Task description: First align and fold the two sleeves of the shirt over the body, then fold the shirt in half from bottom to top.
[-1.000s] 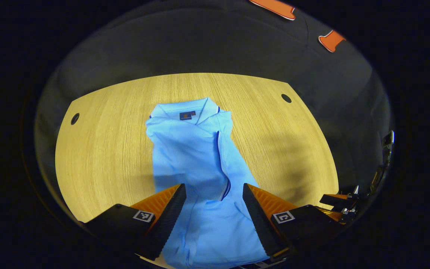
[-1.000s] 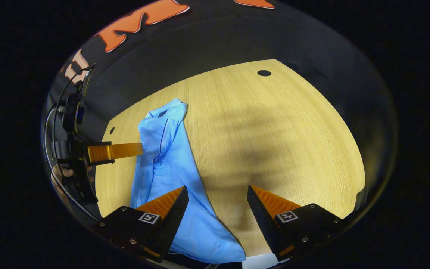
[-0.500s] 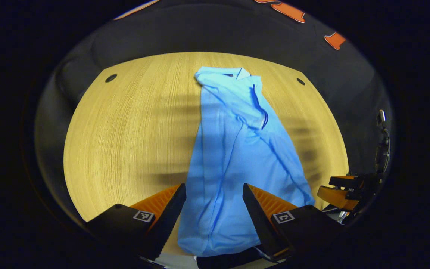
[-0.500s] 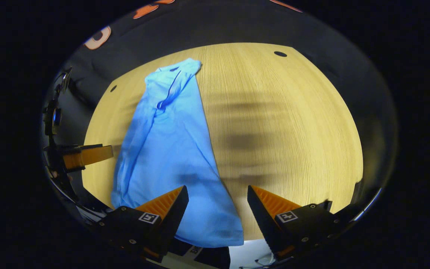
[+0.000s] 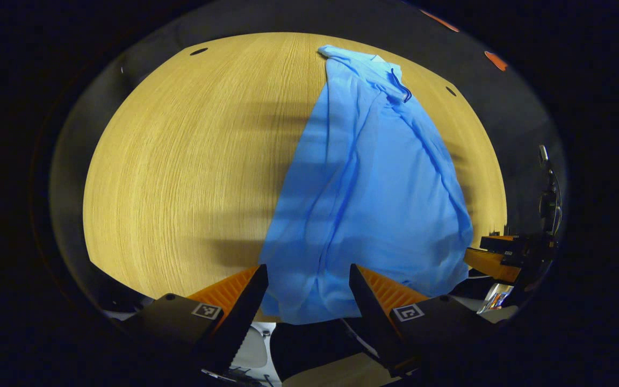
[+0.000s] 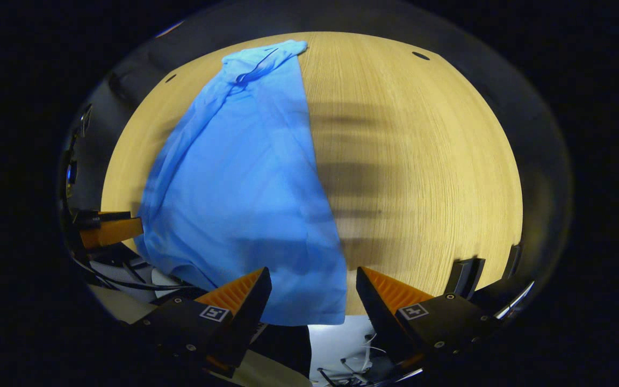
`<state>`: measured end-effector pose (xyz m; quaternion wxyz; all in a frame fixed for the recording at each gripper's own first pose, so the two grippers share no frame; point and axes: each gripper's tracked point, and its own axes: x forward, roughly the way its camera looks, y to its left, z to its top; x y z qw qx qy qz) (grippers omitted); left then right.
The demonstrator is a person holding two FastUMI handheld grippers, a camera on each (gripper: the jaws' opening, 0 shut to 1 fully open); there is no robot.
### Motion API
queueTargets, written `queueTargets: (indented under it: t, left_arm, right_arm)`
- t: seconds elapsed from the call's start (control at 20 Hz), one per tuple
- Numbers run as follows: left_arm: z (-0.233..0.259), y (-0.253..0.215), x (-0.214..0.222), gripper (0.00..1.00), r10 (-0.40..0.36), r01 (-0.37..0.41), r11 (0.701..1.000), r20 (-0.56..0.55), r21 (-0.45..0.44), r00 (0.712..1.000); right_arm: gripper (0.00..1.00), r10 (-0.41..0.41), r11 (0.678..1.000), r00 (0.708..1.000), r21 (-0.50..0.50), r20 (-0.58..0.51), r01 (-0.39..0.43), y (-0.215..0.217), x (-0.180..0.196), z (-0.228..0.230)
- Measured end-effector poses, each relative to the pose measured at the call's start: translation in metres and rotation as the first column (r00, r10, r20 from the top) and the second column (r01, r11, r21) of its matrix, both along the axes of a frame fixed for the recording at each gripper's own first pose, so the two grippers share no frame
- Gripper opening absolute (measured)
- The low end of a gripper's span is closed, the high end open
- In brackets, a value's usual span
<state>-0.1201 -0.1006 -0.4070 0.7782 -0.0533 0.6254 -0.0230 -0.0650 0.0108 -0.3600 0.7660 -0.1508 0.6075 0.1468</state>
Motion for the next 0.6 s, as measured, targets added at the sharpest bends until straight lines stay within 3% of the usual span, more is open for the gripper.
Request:
queueTargets:
  t: [0.2,0.6]
  left_arm:
    - [-0.016,-0.005,-0.021,1.00,-0.007,0.007,1.000,-0.051,0.009,0.999]
    - [-0.029,-0.005,-0.022,1.00,-0.007,0.010,0.998,-0.061,0.059,0.998]
  right_arm:
    - [0.98,-0.013,1.000,0.999,-0.014,-0.041,0.012,-0.003,-0.022,-0.014]
    - [0.98,-0.045,0.998,0.998,-0.045,-0.036,0.043,-0.007,-0.030,-0.028]
